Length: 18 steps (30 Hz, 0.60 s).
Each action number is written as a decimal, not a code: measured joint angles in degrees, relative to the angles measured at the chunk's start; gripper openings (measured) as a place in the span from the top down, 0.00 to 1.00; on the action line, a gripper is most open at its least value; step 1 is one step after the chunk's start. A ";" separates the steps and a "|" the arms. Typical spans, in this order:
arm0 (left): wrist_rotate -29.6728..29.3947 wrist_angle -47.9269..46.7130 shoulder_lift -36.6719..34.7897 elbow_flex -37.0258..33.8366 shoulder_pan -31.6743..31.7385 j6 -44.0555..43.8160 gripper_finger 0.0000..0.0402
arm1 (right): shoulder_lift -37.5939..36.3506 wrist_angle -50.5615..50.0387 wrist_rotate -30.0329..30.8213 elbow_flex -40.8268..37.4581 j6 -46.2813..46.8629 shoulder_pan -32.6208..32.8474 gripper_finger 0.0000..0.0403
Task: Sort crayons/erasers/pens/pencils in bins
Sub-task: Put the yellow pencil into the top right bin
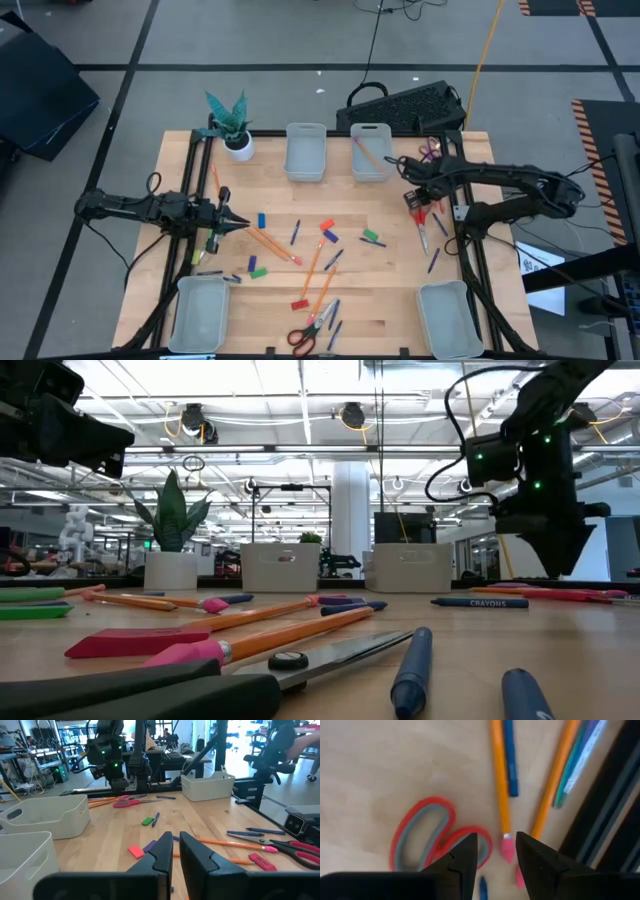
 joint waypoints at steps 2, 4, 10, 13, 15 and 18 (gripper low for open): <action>0.00 0.00 0.00 -0.01 0.00 0.01 0.91 | -0.03 1.37 -0.03 0.00 -0.78 -1.51 0.69; 0.00 0.00 0.00 -0.02 0.00 0.00 0.91 | 0.00 2.50 -0.22 0.00 -1.31 -2.99 0.69; 0.00 0.00 0.00 -0.02 0.00 0.02 0.91 | 0.63 3.18 -1.79 -0.15 -3.68 -7.07 0.69; 0.00 0.00 0.02 -0.02 0.00 0.02 0.91 | 2.08 4.40 -4.65 -1.33 -4.61 -8.23 0.69; 0.00 0.02 0.00 0.00 0.00 0.02 0.91 | 3.45 4.74 -4.84 -2.01 -5.41 -8.77 0.69; 0.00 0.02 0.02 0.00 0.00 0.01 0.91 | 4.97 6.29 -4.79 -2.90 -5.83 -9.44 0.69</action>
